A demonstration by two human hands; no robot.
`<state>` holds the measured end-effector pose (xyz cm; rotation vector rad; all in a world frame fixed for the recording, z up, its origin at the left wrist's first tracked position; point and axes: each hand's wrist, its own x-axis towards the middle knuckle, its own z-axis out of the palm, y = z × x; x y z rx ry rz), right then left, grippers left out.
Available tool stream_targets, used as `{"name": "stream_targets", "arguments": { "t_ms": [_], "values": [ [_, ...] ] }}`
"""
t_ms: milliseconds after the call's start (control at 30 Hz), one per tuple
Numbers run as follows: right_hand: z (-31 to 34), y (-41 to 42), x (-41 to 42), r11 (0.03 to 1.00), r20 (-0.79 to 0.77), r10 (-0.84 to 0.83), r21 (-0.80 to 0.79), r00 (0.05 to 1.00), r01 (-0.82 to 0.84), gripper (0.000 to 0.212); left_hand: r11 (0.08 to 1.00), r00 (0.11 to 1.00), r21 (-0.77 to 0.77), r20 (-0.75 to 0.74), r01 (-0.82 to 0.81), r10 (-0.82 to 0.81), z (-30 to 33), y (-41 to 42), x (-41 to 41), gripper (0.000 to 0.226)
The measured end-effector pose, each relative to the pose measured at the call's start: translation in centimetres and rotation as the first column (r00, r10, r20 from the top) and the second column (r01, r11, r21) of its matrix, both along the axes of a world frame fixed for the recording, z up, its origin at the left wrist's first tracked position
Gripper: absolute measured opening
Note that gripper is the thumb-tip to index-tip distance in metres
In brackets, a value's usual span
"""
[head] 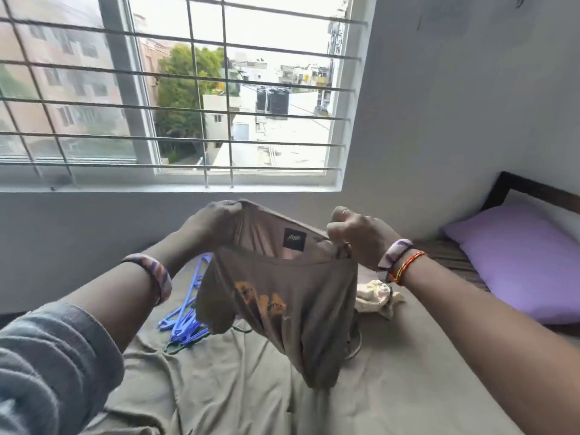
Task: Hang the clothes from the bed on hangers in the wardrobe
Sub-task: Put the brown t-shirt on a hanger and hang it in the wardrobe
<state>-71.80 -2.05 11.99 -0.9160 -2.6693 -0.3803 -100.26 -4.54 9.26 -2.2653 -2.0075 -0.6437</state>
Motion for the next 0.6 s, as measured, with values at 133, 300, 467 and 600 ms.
{"name": "stream_targets", "arguments": {
  "t_ms": [133,300,467,600],
  "values": [
    [-0.2,-0.8,-2.4,0.98,0.196,0.048,0.182,0.979,-0.085,0.038,0.883,0.819,0.106,0.437,-0.457,0.372,4.5,-3.6,0.3,0.02],
    [0.8,0.1,-5.7,0.957,-0.054,-0.171,-0.248,0.984,0.153,0.04,0.743,0.852,0.426,0.17,-0.517,0.496,5.9,-7.7,-1.1,0.017],
    [0.6,-5.6,-12.3,0.787,-0.384,0.068,-0.547,0.921,-0.286,0.023,0.856,0.985,0.509,-0.077,-0.096,0.156,8.0,-10.4,2.5,0.037],
    [-1.4,-5.7,-14.0,0.721,-0.39,-0.258,-0.687,0.884,-0.093,0.026,0.847,0.984,0.527,-0.107,-0.067,0.144,9.5,-12.4,4.7,0.028]
  ]
}}
